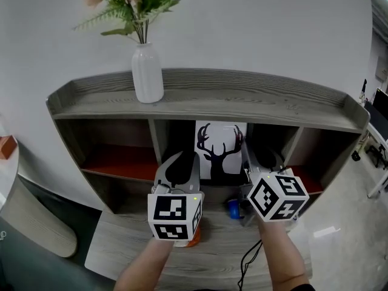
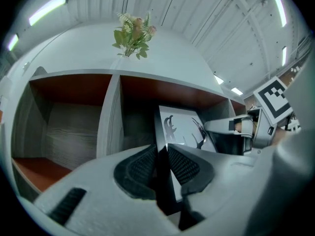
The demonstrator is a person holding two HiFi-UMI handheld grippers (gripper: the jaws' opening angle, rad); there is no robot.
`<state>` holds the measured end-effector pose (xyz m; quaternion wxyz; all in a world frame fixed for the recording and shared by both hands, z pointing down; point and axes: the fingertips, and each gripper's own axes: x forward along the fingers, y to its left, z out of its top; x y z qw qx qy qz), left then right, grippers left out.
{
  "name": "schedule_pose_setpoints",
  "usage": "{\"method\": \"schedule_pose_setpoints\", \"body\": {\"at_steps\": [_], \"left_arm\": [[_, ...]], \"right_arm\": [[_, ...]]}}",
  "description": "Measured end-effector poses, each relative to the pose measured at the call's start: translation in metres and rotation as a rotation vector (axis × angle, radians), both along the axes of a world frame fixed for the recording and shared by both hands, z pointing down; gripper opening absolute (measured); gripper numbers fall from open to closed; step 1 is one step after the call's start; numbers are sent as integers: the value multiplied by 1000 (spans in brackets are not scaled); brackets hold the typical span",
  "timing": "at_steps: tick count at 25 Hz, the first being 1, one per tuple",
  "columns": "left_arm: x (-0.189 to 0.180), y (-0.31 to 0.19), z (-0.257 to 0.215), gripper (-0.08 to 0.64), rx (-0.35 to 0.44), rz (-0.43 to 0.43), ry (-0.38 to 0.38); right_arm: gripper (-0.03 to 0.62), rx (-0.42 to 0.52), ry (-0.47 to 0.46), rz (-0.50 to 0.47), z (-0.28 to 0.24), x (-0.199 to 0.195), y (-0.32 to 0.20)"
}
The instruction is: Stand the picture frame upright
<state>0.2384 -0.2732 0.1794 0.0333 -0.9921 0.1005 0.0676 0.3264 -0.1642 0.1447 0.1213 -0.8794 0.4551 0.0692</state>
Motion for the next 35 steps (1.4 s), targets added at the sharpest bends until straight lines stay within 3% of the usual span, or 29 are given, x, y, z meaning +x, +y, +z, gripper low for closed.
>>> {"method": "schedule_pose_setpoints", "body": {"at_steps": [14,35], "left_arm": [[26,-8,-2,72,28,-16,-41],[52,-19,5,74,-9,-54,-72]], "right_arm": [[71,-16,32,38,-2,22,-6],[71,-25,60,94,0,43,-16]]}}
